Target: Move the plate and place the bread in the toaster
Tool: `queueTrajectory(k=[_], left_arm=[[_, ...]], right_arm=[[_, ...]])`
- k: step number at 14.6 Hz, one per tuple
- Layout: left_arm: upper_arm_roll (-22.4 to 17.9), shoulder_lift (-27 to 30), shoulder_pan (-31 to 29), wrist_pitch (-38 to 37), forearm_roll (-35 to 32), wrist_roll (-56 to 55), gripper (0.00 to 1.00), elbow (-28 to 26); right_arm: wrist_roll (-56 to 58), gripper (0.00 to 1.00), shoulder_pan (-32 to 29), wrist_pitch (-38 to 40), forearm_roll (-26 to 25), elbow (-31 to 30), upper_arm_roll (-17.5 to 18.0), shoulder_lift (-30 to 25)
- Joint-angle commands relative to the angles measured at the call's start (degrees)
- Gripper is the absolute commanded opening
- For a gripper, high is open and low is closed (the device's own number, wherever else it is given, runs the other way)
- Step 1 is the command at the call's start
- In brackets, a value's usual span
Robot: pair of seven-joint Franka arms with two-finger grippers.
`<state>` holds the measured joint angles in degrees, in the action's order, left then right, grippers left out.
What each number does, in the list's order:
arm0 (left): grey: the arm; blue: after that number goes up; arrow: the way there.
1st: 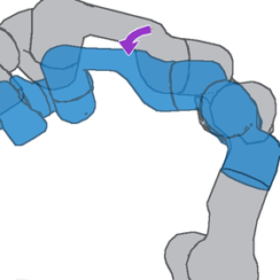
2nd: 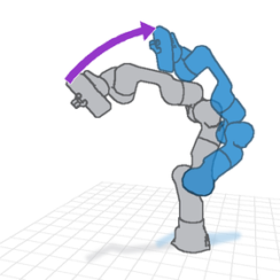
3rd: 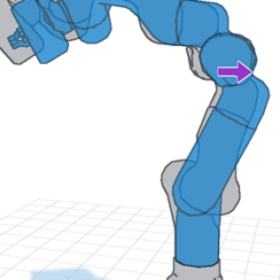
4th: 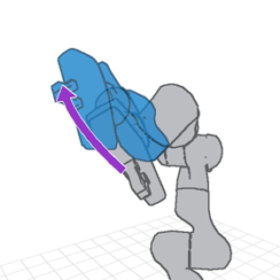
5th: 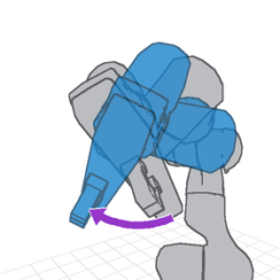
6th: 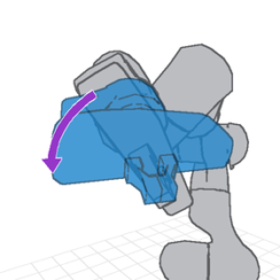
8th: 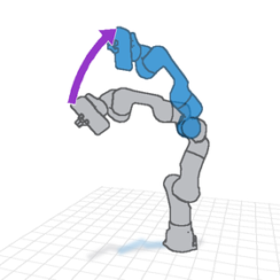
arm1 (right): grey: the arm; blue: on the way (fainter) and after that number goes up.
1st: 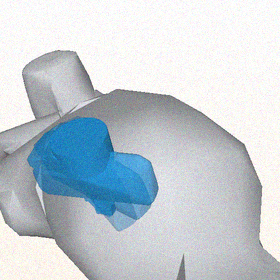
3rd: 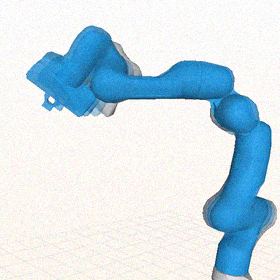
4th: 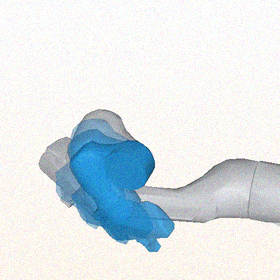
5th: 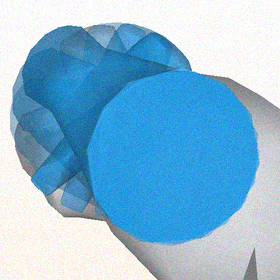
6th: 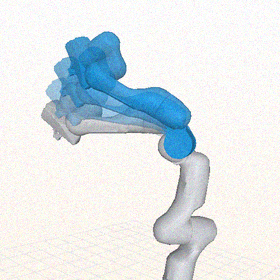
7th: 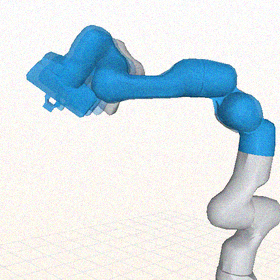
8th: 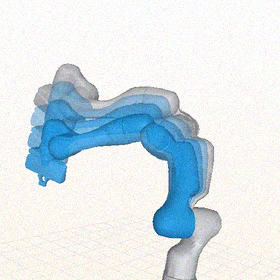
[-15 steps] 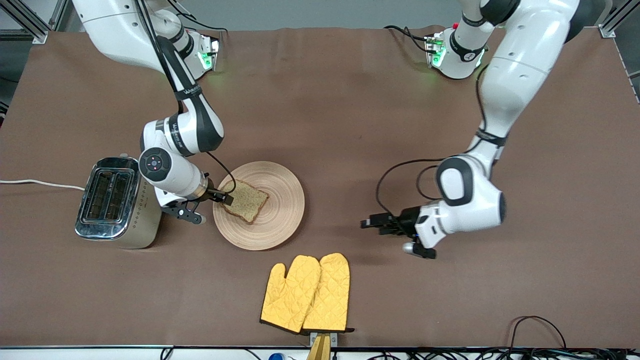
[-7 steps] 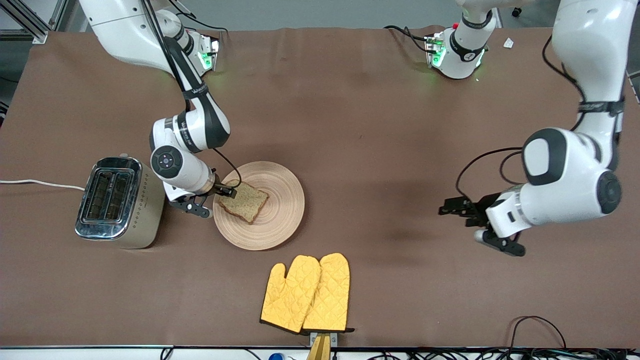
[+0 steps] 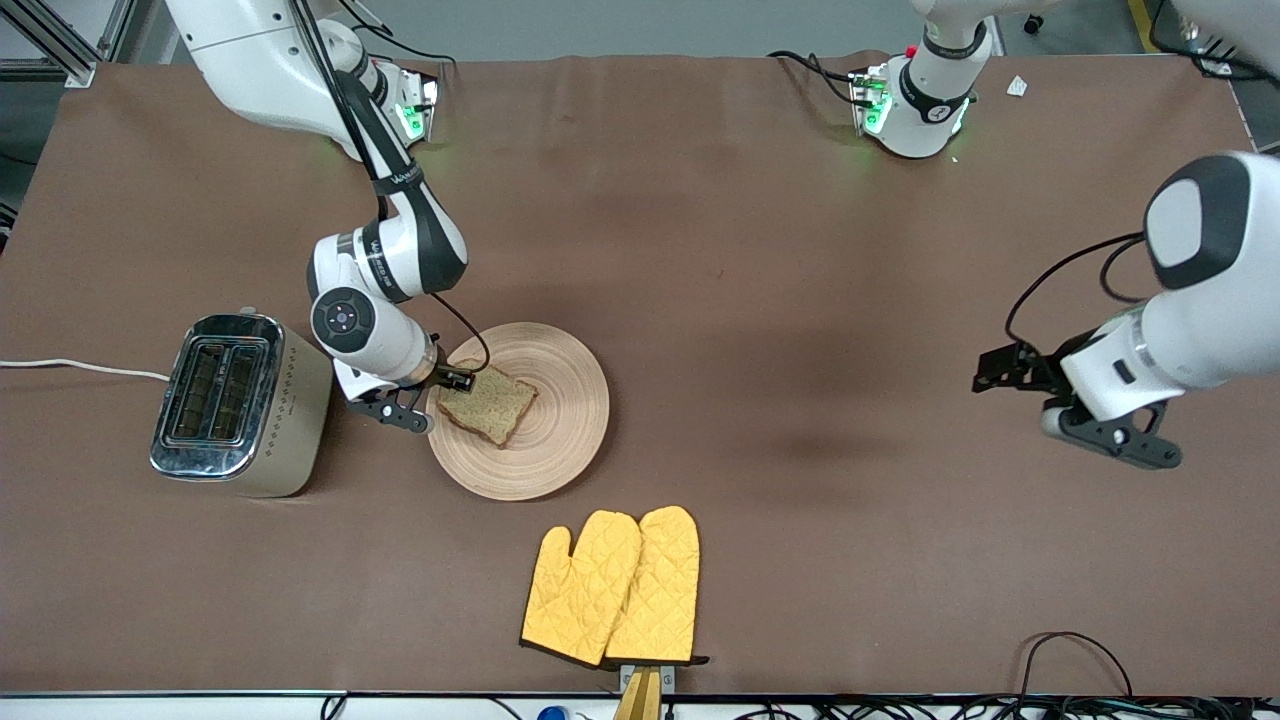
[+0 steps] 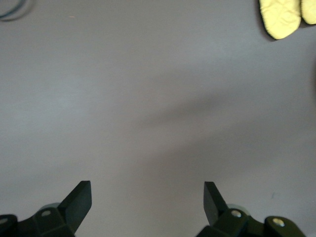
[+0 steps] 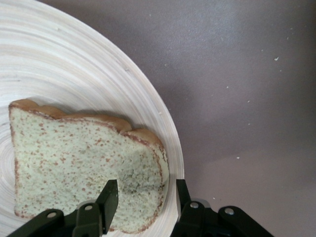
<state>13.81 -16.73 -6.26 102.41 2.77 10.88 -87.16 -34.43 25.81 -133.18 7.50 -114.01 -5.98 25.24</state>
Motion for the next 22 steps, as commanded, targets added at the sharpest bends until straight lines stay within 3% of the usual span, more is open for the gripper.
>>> queueTrajectory(k=[1, 5, 8, 10, 13, 14, 15, 19, 22], left_arm=[[0.34, 4.41, 0.11, -4.04, -4.43, -6.8, 1.0, 0.05], [-0.27, 8.28, -0.33, -7.31, -4.52, -10.89, 1.0, 1.64], [0.51, 9.61, -3.84, -10.11, -4.44, -10.62, 1.0, 3.56], [0.61, 9.7, -4.11, -11.79, -4.0, -10.62, 1.0, 4.71], [0.17, 11.62, -3.59, -11.88, -4.17, -10.88, 1.0, 4.1], [-0.27, 12.24, -2.37, -12.49, -4.26, -11.49, 1.0, 4.1], [-1.4, 12.86, -0.61, -13.19, -4.26, -12.02, 1.0, 3.84], [-12.03, 13.48, 8.62, -13.38, -4.26, -11.94, 1.0, 3.22], [-14.77, 14.53, 10.92, -13.38, -4.17, -11.76, 1.0, 1.21]], right_arm=[[-0.55, 0.5, 0.12, -1.47, 0.49, -1.66, -0.09, -0.98], [-0.55, 0.46, 0.2, -4.01, 0.49, -3.41, -0.09, -0.98], [-0.47, 0.42, 0.29, -4.54, 0.49, -3.85, -0.09, -0.98], [-0.55, 0.3, 0.29, -4.54, 0.49, -3.94, -0.09, -1.07], [-1.08, 0.04, 0.38, -4.45, 0.49, -3.94, -0.09, -1.16], [-1.34, 0.03, 0.47, -4.54, 0.49, -3.94, -0.09, -1.07], [-1.43, 0.01, 0.47, -4.54, 0.49, -3.94, -0.09, -1.07], [-2.4, 0.0, -0.06, -2.71, 0.49, -1.23, -0.09, -1.24], [-4.5, 0.0, 0.12, 12.27, 0.41, 9.55, -0.18, -1.51]])
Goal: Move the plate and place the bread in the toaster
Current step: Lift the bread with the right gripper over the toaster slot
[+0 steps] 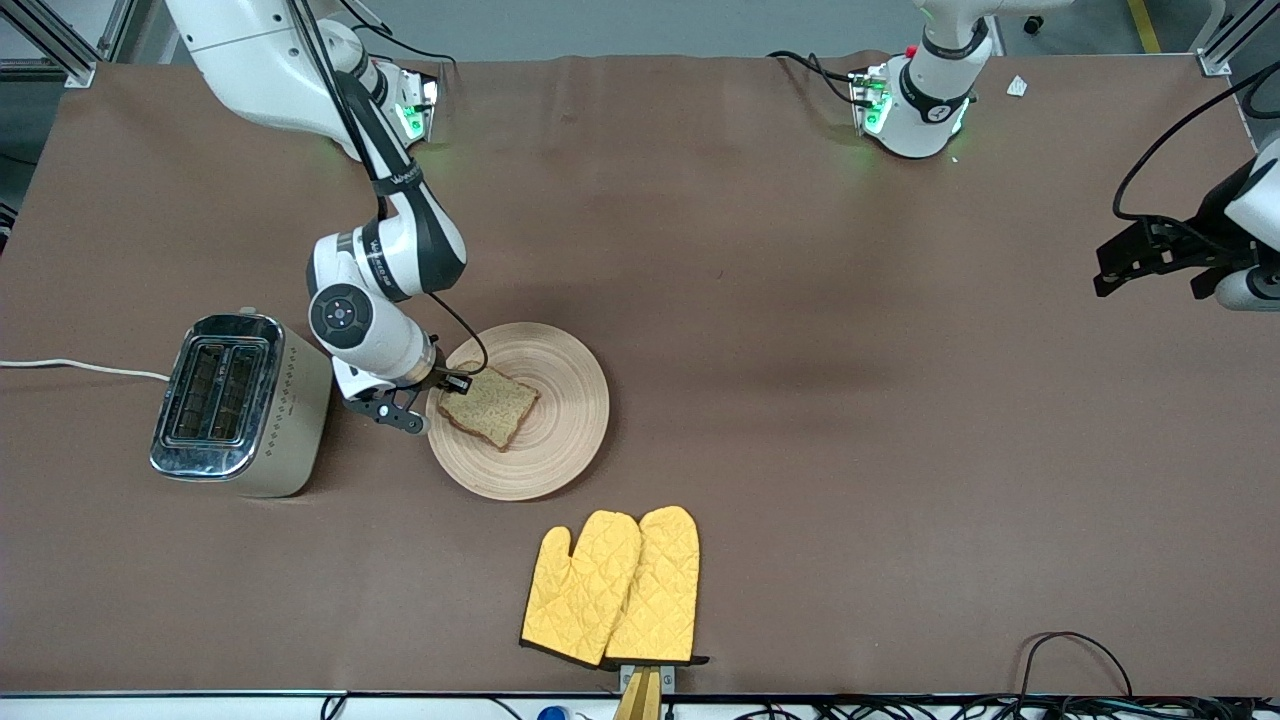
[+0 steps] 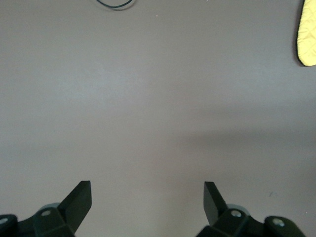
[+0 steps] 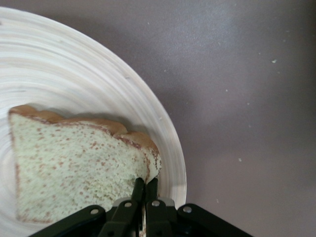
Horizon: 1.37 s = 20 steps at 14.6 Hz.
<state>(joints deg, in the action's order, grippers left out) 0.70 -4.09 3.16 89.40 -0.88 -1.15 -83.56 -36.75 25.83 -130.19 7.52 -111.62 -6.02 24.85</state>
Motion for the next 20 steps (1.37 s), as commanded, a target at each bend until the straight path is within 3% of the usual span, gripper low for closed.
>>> queueTrajectory(k=[1, 3, 6, 9, 15, 20], left_arm=[[-1.67, 2.42, 1.67, -0.45, -0.62, 0.18, 1.0, -2.66], [-1.67, 2.95, 2.11, -0.36, -0.27, -1.05, 1.0, -3.02], [-1.67, 2.95, 2.29, -0.28, 0.08, -0.96, 1.0, -3.19], [-1.67, 2.87, 2.03, 2.09, 0.61, -1.14, 1.0, -3.46], [-1.58, 2.07, 1.85, 4.3, 0.44, -2.28, 1.0, -3.02], [-1.32, 1.38, 2.02, 4.3, -0.35, -1.05, 1.0, -2.67]], right_arm=[[-2.36, 0.0, 0.1, 14.3, 0.21, 11.65, -0.13, -1.03], [-2.1, 0.0, 0.1, 20.83, -1.36, 17.47, -0.4, -0.94], [-2.1, 0.0, 1.24, 29.61, -13.63, 22.66, -0.14, -0.77], [1.92, 0.0, 1.94, 34.73, -23.93, 23.2, -0.13, -1.12], [14.67, 0.0, 1.24, 44.3, -36.86, 26.89, -0.4, -1.3], [15.83, 0.0, -0.68, 50.37, -46.61, 28.56, -0.58, -0.6]])
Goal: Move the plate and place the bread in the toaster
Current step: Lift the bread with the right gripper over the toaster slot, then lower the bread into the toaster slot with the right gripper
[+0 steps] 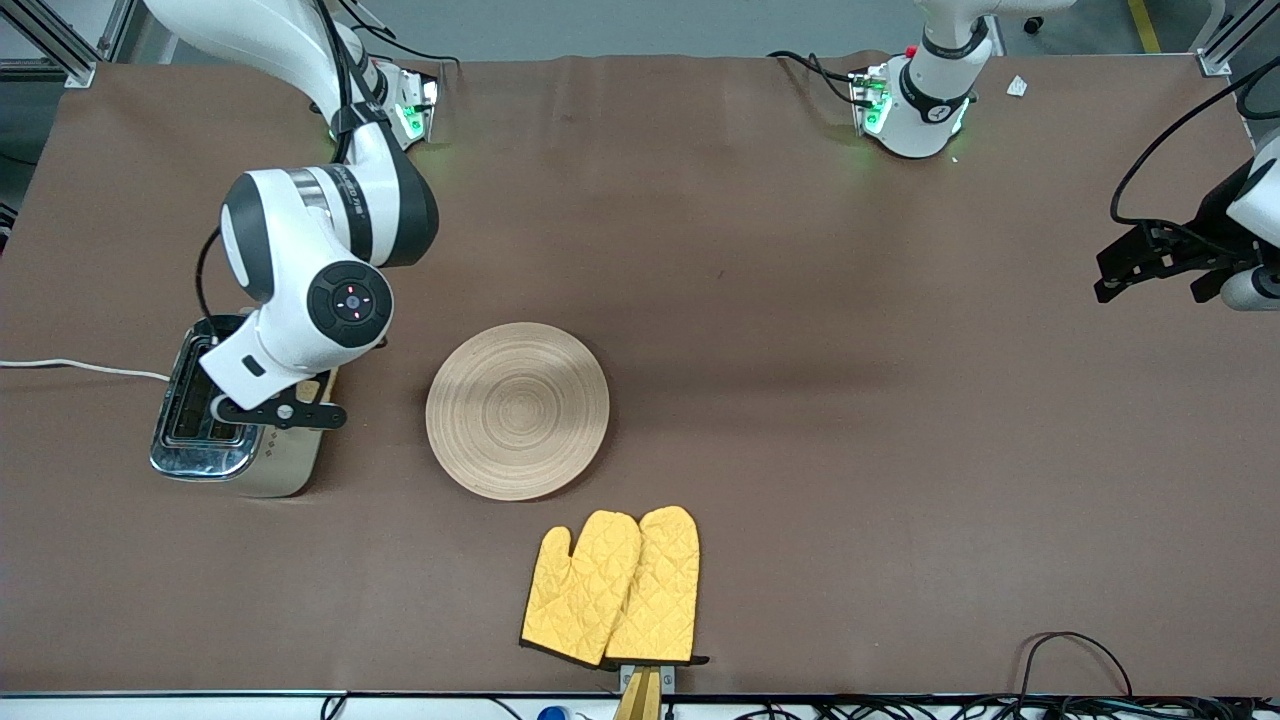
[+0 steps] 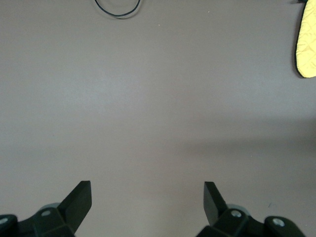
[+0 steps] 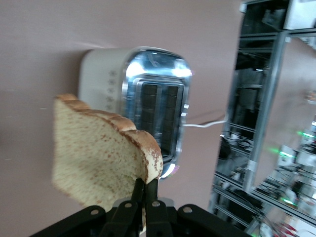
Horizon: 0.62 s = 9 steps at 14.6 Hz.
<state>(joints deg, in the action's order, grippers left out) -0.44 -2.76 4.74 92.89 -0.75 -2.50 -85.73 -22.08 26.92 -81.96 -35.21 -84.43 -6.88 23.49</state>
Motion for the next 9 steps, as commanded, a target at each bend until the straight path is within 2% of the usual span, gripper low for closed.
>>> queueTrajectory(k=[1, 4, 9], left_arm=[[-0.18, -0.05, 0.18, 0.8, -0.22, 0.39, 1.0, -0.49], [-0.18, 0.04, 0.27, 0.45, -0.04, -0.66, 1.0, -0.49], [-0.09, 0.04, 0.44, 0.28, -0.39, -0.23, 1.0, -0.49]], right_arm=[[1.69, 0.0, -2.57, 2.33, -5.73, 1.37, 0.38, 0.77], [5.9, 0.0, -3.63, 2.68, -7.15, 1.37, 0.2, 0.86], [5.91, 0.0, -6.62, 2.94, -8.47, 1.02, 0.29, 1.83]])
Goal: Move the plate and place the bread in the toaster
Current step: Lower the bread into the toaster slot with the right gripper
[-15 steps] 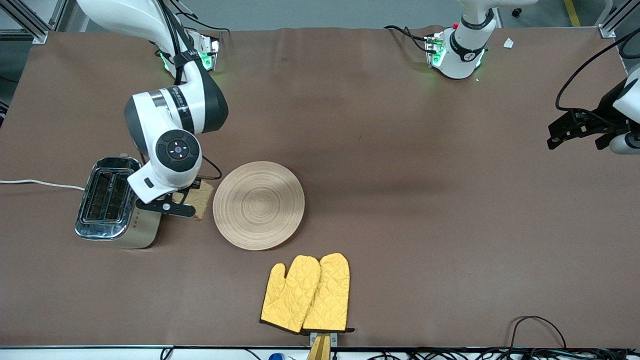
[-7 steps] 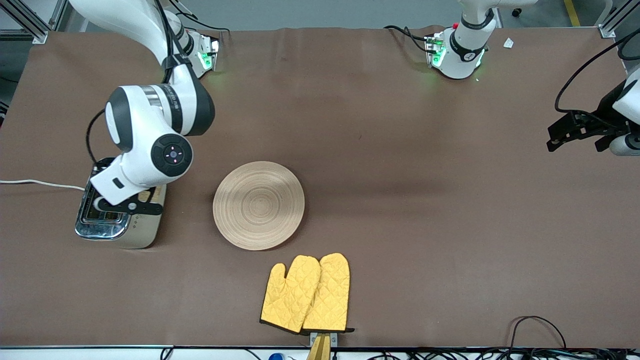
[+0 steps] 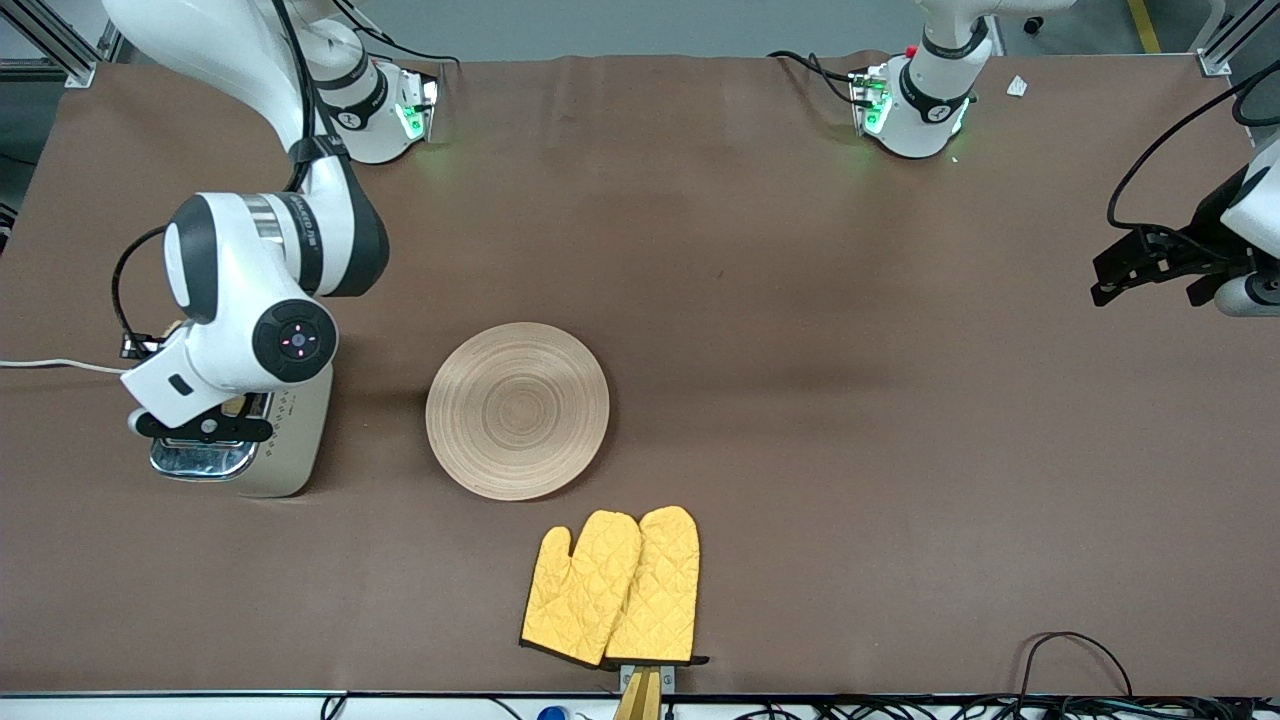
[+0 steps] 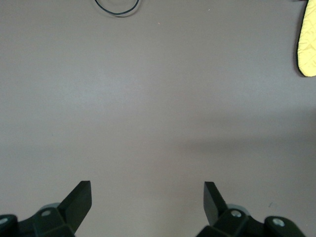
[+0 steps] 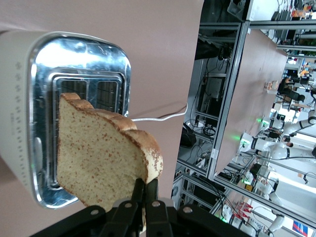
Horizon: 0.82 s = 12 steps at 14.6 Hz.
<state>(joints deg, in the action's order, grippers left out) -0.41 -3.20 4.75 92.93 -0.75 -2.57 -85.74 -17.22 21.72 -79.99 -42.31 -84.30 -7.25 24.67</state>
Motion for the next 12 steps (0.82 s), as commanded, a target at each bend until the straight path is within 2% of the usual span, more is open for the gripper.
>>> queueTrajectory(k=[1, 12], left_arm=[[-0.12, 0.48, 0.43, 0.23, -0.48, 0.11, 1.0, -0.48], [-0.12, 0.48, 0.43, 0.23, -0.48, -0.42, 1.0, -0.48]], right_arm=[[1.14, 0.0, -1.59, 0.98, -1.37, 0.8, 0.66, 0.9], [0.79, 0.0, -2.65, 0.1, -1.37, -0.43, 0.75, 3.54]])
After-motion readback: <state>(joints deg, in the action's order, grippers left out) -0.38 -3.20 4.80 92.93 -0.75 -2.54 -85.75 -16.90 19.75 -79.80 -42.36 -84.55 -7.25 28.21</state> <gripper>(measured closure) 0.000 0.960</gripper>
